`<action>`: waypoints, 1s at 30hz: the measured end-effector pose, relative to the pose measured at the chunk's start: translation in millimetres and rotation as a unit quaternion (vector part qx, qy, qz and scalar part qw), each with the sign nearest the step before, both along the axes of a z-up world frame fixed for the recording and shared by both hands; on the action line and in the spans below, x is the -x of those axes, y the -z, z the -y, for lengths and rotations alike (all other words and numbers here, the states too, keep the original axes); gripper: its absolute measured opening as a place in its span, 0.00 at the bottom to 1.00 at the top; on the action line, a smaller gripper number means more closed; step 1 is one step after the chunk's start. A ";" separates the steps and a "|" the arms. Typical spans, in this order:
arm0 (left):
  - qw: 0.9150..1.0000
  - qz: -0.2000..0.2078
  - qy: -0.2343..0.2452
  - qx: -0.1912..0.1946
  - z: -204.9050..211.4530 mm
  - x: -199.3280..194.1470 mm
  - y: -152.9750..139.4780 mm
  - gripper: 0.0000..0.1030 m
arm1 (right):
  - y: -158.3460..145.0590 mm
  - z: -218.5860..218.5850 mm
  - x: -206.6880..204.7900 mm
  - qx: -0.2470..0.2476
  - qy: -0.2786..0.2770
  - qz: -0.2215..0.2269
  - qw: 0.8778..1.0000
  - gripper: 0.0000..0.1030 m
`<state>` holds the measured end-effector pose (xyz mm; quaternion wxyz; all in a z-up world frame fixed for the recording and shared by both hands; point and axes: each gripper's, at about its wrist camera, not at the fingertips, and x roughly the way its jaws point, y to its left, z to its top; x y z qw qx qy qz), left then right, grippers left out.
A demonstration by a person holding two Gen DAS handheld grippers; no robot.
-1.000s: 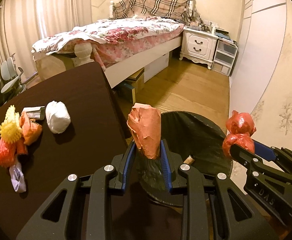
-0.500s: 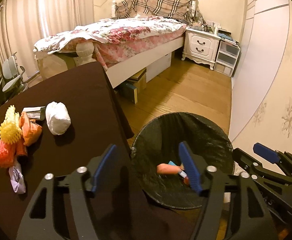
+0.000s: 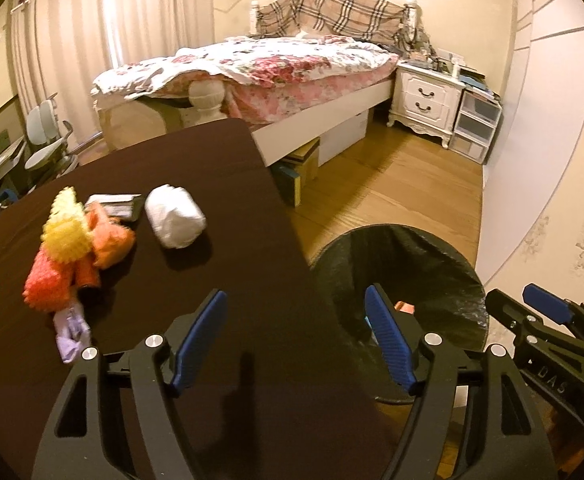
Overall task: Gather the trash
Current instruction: 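Move both open tools back from the bin to the table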
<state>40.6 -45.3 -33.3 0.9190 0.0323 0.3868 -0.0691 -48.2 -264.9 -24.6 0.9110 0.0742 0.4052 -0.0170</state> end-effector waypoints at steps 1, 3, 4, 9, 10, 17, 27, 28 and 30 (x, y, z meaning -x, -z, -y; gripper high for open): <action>1.000 0.000 -0.004 0.000 -4.0 1.5 -0.1 0.70 | -0.8 -3.6 0.1 0.000 -0.003 0.001 1.000 0.57; 1.000 0.001 -0.012 -0.001 -12.2 3.3 -0.7 0.70 | -2.7 -11.0 -0.9 0.001 -0.011 0.001 1.000 0.57; 1.000 0.002 -0.016 -0.002 -16.5 4.9 -0.7 0.70 | -3.3 -15.0 -0.9 0.002 -0.014 0.002 1.000 0.57; 0.999 0.001 -0.040 -0.001 -43.0 9.3 -1.7 0.70 | -6.2 -37.3 -0.1 0.001 -0.035 0.003 0.999 0.57; 0.999 0.002 -0.045 -0.001 -48.5 10.1 -2.2 0.70 | -6.5 -41.6 0.0 0.002 -0.040 0.003 0.999 0.57; 0.996 0.005 -0.087 0.003 -91.6 17.4 -6.6 0.70 | -7.9 -74.4 -0.6 0.005 -0.074 0.001 0.997 0.57; 0.990 0.008 -0.142 0.015 -147.7 18.2 -10.2 0.70 | -16.2 -122.8 -8.5 0.007 -0.125 0.005 0.992 0.57; 0.989 0.008 -0.146 0.016 -152.6 18.0 -10.6 0.69 | -16.9 -126.6 -9.5 0.007 -0.129 0.006 0.992 0.57; 0.988 0.008 -0.155 0.019 -162.1 16.7 -11.6 0.68 | -18.6 -136.1 -11.6 0.007 -0.139 0.006 0.990 0.57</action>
